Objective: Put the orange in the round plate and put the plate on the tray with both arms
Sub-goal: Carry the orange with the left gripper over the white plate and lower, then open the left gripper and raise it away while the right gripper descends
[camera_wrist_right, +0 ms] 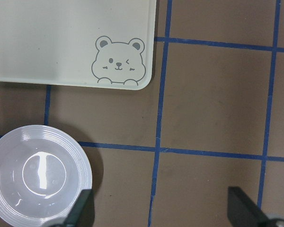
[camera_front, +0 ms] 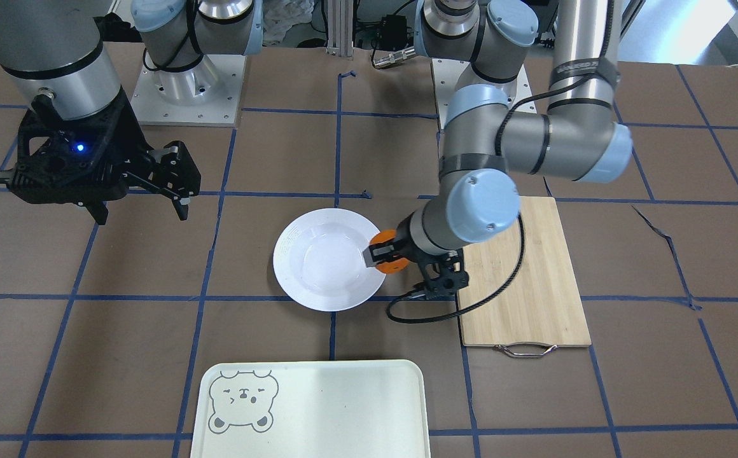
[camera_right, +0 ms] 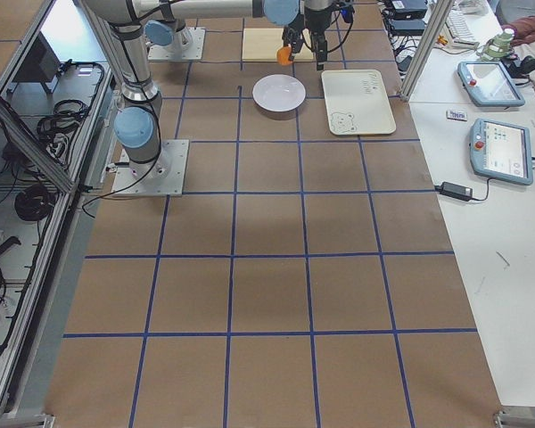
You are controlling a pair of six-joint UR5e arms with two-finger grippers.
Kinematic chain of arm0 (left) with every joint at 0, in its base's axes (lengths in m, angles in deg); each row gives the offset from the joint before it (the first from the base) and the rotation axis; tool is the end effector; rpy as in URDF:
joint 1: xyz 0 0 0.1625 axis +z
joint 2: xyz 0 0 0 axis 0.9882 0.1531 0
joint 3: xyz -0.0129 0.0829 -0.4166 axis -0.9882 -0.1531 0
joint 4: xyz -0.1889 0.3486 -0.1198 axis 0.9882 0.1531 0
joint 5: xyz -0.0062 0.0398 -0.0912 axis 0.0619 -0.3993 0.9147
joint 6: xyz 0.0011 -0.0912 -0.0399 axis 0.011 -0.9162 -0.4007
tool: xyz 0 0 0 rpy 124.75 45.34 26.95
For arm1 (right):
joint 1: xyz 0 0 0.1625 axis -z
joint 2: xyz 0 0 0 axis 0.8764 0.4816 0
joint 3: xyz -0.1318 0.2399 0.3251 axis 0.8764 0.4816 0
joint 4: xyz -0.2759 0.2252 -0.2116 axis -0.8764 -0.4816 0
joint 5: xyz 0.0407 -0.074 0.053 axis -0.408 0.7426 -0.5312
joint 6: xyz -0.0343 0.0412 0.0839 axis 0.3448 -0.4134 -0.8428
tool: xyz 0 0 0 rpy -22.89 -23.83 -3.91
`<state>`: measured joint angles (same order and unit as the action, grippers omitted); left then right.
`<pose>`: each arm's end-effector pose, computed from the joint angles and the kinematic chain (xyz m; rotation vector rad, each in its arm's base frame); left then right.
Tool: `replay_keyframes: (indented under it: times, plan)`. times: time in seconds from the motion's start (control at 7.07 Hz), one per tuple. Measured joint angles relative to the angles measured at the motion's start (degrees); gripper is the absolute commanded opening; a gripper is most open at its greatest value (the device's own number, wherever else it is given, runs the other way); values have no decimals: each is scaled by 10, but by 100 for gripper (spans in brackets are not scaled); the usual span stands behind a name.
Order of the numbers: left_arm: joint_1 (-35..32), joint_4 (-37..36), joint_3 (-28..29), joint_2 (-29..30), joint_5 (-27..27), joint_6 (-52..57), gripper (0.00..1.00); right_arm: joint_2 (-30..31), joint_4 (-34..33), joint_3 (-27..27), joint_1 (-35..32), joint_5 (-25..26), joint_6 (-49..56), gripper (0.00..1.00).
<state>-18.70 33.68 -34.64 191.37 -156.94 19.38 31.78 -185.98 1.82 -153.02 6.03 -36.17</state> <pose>-0.2582 -0.5482 0.2524 0.5142 -2.8812 -0.4592 0.1508 -0.5610 0.5038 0.1346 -3.1286 0.2050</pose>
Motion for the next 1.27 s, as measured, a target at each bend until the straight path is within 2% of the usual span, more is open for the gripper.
replay_keyframes:
  times: [0.14,0.28,0.57,0.85,0.99,1.27]
  plan:
    - [-38,-44,-3,18,3,-36,29,1,-1,1,3,-1,-2,100]
    - [-64,-82,-10,37,4,-64,99,1,-3,0,4,0,-3,100]
    - [-84,-117,-24,52,-9,-84,100,4,-5,-1,5,-2,-2,100]
    - [-74,-121,-15,36,-26,-81,100,4,-7,-2,6,-19,-1,99]
    - [-45,-104,4,22,-29,-57,100,1,-11,-2,11,-53,-1,99]
    - [28,-25,41,-11,-60,69,100,-12,-20,-12,40,-161,-2,98]
